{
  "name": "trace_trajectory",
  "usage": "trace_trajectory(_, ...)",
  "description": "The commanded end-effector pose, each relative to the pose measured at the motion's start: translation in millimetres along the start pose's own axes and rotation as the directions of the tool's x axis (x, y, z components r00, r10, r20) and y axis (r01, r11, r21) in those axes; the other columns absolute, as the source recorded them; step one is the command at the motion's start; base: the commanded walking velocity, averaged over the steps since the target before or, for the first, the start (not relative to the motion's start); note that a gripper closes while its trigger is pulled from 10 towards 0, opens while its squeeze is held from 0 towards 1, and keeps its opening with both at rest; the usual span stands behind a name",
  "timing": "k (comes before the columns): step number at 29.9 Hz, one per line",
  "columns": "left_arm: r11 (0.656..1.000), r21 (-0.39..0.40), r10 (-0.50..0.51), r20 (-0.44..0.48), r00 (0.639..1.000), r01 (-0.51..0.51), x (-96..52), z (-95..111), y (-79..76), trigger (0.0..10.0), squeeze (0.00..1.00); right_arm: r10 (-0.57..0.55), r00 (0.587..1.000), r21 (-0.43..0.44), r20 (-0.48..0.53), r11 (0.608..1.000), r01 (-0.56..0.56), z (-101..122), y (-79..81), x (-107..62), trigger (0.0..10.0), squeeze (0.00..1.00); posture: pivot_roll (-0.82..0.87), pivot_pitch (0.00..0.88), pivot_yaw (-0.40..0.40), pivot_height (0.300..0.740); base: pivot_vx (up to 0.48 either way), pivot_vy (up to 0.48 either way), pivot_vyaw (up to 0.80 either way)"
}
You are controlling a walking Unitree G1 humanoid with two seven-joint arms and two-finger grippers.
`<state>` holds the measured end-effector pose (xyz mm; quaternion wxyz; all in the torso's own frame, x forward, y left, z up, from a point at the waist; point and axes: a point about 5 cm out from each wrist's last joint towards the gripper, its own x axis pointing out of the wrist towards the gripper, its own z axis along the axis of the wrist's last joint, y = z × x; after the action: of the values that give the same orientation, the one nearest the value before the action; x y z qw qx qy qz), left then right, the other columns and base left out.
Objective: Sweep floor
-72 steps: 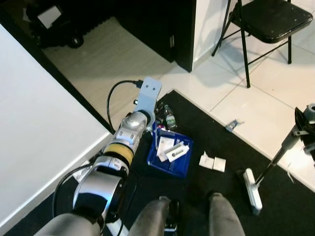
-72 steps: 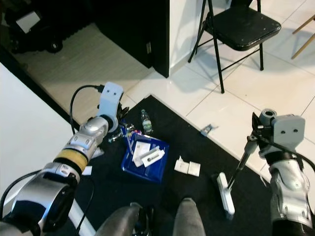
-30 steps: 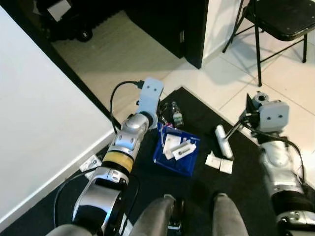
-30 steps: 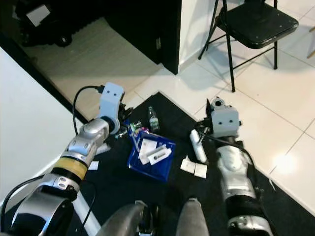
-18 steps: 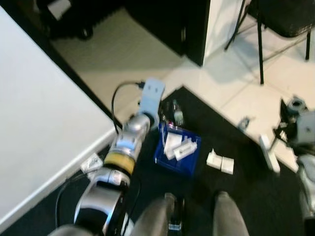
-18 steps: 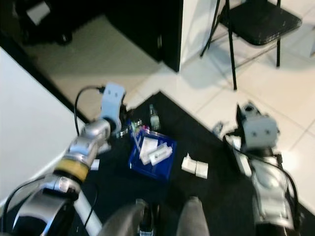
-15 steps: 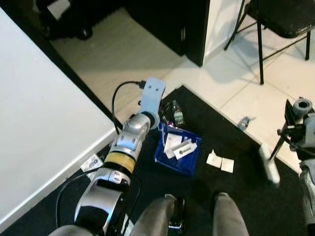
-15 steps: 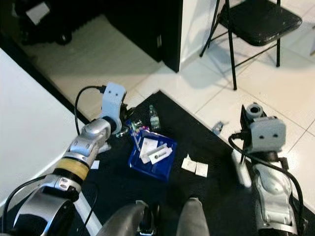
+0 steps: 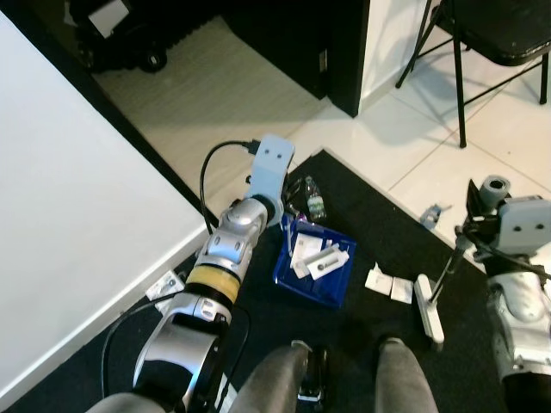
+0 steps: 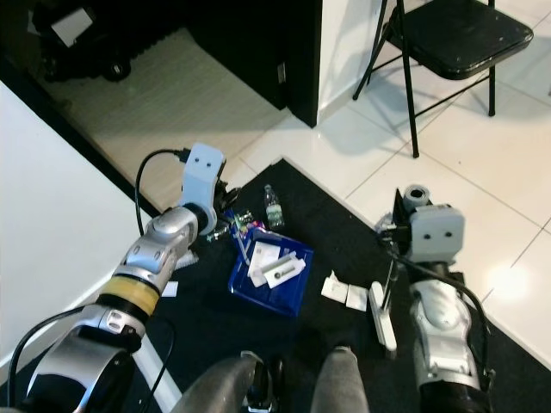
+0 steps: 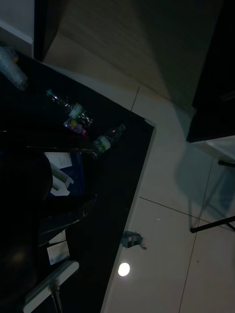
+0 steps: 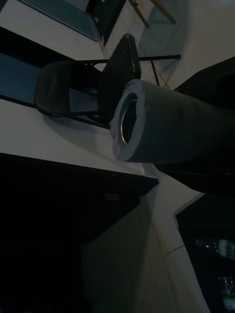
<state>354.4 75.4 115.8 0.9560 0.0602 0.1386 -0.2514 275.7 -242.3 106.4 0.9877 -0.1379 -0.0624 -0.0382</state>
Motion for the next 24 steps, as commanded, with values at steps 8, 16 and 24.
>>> trace_trajectory(8,0.993,-0.083,-0.089,-0.085,0.992,0.082,-0.5,-24.3,-14.6,10.0,0.0,0.0,0.999,0.273,-0.035,0.962,0.009,-10.1,37.4,8.8,10.0,0.0,-0.13,0.257,0.143,0.74,0.0,0.0,0.0)
trace_trajectory(16,0.992,-0.08,-0.102,-0.081,0.991,0.096,-0.9,-22.8,-15.8,10.0,0.0,0.027,0.994,0.413,0.107,0.908,-0.069,22.4,58.1,30.4,10.0,0.0,-0.13,0.248,0.147,0.74,0.0,0.0,0.0)
trace_trajectory(24,0.991,-0.081,-0.11,-0.087,0.99,0.103,-1.4,-24.9,-16.8,10.0,0.0,0.074,0.978,0.398,0.193,0.906,-0.147,42.6,71.2,42.0,10.0,0.0,-0.13,0.243,0.148,0.74,0.0,0.0,0.0)
